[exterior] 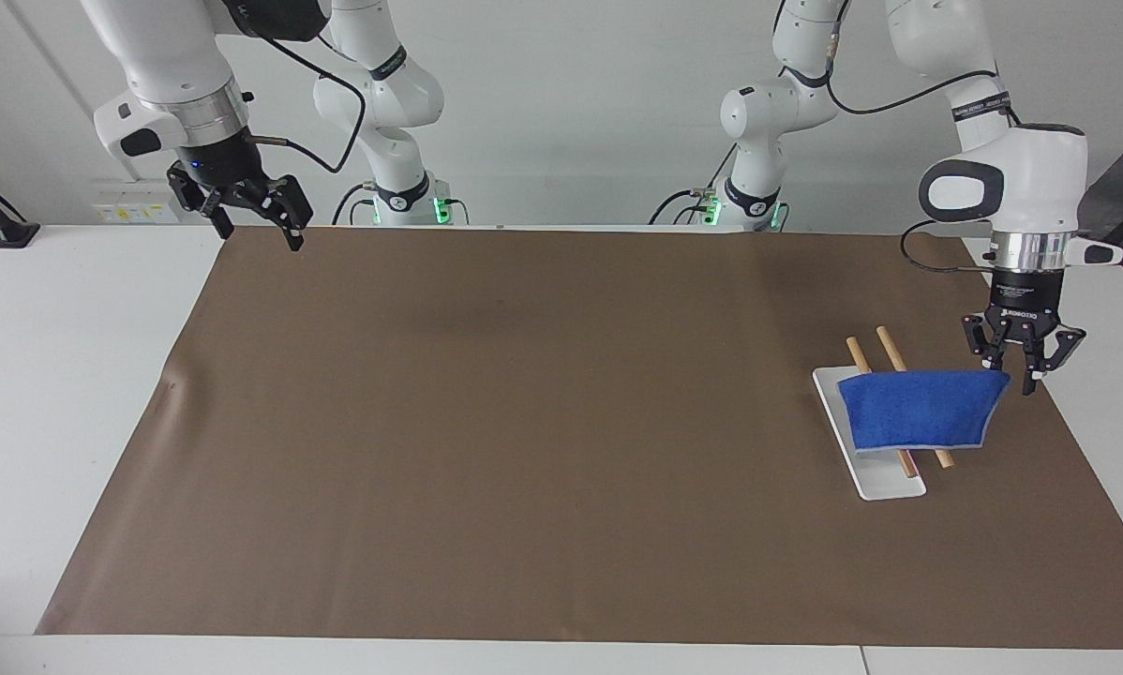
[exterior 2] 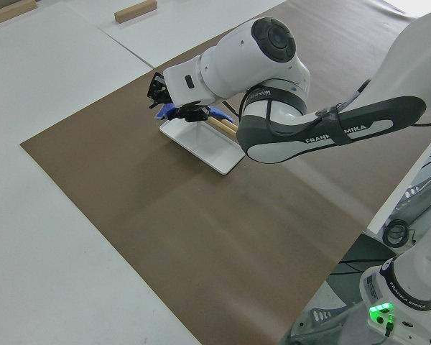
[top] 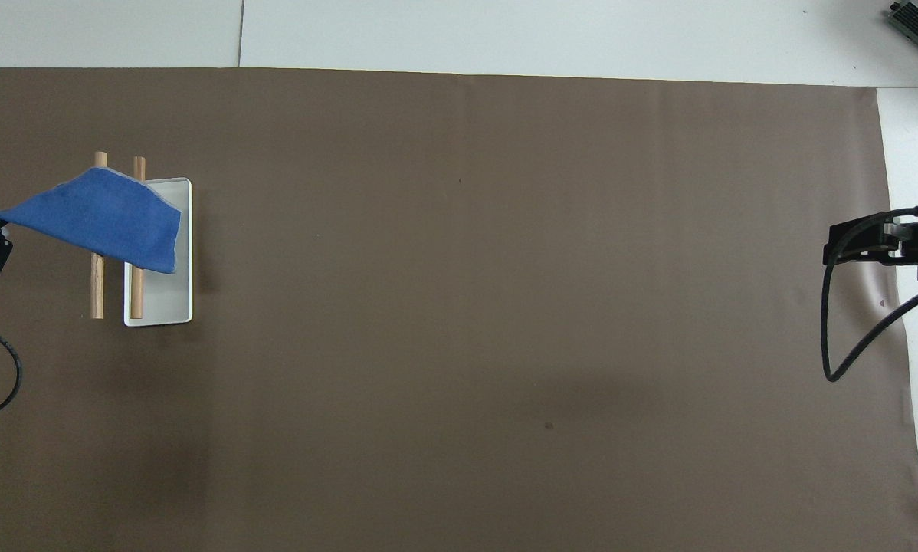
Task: Right arm passes towel to left arm to hang
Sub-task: 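Open the left gripper and release the towel on the rack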
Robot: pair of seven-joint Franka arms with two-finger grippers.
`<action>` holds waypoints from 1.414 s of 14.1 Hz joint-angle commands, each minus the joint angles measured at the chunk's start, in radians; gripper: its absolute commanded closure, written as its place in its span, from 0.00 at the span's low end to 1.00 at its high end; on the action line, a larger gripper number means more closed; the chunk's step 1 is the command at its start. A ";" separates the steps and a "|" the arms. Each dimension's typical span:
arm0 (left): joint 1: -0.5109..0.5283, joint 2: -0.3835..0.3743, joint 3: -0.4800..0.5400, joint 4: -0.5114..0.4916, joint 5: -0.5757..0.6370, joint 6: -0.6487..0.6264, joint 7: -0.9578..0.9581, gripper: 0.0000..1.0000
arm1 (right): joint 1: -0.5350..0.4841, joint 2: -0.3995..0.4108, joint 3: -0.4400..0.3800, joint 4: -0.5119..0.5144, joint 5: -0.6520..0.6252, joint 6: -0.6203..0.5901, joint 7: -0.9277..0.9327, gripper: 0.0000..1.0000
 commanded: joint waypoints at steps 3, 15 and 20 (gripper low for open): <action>0.029 -0.002 -0.001 0.037 -0.010 -0.024 0.005 0.00 | -0.002 -0.018 0.008 -0.025 0.002 0.016 -0.012 0.00; -0.198 -0.067 -0.016 0.093 0.024 -0.225 0.332 0.00 | -0.019 -0.019 0.003 -0.027 0.046 -0.003 -0.087 0.00; -0.259 -0.064 -0.019 0.174 0.240 -0.351 0.557 0.00 | -0.019 -0.047 0.003 -0.082 0.052 0.003 -0.075 0.00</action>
